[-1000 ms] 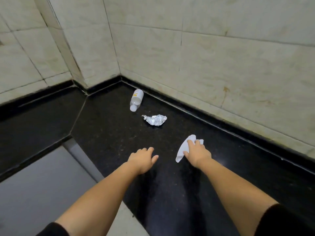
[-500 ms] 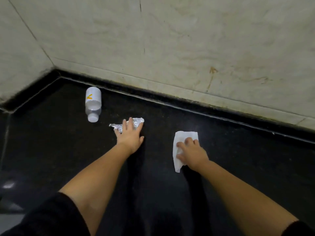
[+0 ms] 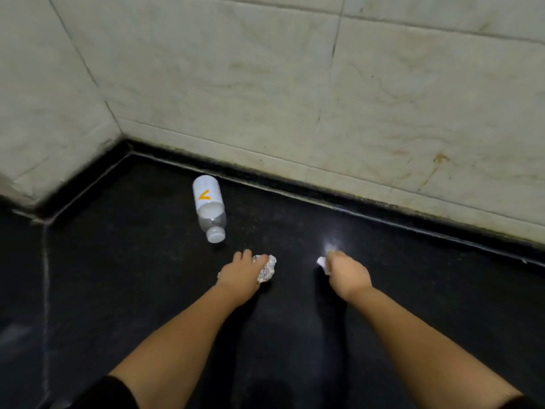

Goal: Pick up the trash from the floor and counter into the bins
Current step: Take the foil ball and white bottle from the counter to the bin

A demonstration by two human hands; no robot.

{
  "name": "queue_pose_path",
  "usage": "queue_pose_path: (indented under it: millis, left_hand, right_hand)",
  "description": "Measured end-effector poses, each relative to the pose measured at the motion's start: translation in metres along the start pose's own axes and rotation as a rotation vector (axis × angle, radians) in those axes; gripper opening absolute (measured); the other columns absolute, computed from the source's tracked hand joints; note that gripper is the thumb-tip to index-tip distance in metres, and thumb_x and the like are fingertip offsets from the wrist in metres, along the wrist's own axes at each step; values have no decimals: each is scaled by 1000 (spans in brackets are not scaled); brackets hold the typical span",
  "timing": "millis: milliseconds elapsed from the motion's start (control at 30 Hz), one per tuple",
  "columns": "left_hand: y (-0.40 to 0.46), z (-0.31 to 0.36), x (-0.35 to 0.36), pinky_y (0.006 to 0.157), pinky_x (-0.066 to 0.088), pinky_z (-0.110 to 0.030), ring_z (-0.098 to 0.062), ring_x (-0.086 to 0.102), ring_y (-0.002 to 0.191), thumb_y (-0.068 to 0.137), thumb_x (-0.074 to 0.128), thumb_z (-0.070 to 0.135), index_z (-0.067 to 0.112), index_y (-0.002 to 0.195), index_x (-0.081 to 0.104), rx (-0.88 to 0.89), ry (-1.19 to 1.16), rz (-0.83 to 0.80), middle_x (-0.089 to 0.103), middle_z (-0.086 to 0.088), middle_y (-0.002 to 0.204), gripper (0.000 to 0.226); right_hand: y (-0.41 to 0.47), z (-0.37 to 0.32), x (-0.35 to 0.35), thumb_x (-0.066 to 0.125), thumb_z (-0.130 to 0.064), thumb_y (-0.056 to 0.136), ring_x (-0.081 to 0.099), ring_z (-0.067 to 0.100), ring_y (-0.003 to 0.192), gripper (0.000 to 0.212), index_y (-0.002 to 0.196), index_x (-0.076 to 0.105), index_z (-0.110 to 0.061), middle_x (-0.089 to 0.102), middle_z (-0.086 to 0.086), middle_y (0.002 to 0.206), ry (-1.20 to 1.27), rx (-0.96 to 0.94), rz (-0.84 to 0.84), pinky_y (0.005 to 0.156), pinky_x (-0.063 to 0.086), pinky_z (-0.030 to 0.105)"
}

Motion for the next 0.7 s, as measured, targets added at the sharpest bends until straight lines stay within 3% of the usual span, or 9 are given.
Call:
queue_pose_path:
  millis: [67, 133, 233, 333, 467, 700]
  left_hand:
    - [-16, -25, 3, 89, 49, -44, -31, 40, 121, 91, 53, 27, 25, 144, 24, -18, 0, 1, 38, -12, 132, 60]
    - [-31, -53, 5, 88, 50, -43, -30, 40, 120, 91, 53, 27, 25, 144, 25, -65, -3, 13, 39, -11, 132, 60]
    - [-50, -96, 9, 87, 51, -42, -29, 41, 120, 91, 54, 28, 26, 145, 25, -162, -33, 35, 39, -10, 132, 61]
    - [-62, -128, 11, 87, 53, -42, -29, 40, 121, 92, 53, 28, 26, 145, 24, -244, -64, 47, 38, -11, 134, 61]
    - [-65, -136, 16, 89, 49, -40, -30, 38, 123, 94, 51, 26, 25, 145, 24, -277, -62, 66, 37, -11, 136, 58]
    - [-55, -132, 17, 94, 46, -39, -33, 33, 129, 94, 53, 19, 25, 147, 19, -277, -21, 36, 30, -14, 144, 63]
  right_hand:
    - [14, -51, -11, 41, -22, 98, 60, 33, 102, 18, 83, 48, -16, 57, 8, 108, -18, -80, 47, 71, 38, 33]
    - [30, -102, -14, 39, -32, 96, 60, 33, 106, 28, 108, 59, -16, 54, 8, 124, -22, -107, 55, 77, 42, 34]
    - [51, -165, -8, 34, -62, 91, 55, 32, 121, 67, 137, 46, -15, 33, 10, 151, -37, -63, 5, 88, 47, 38]
    - [72, -208, 5, 33, -73, 86, 49, 35, 127, 87, 144, 34, -8, 19, 15, 157, 50, 36, -65, 92, 45, 41]
    - [94, -233, 25, 43, -73, 82, 53, 33, 118, 90, 141, 36, -5, 30, 15, 145, 213, 161, -108, 92, 46, 41]
    - [98, -228, 33, 39, -48, 95, 41, 31, 128, 59, 134, 46, -4, 45, 18, 137, 205, 104, -134, 95, 46, 45]
Point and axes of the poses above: each hand's wrist, its own y-axis towards the middle knuckle, its own x-axis out of the palm, z = x × y, the point moved 3 cm from there along y, towards the middle knuckle
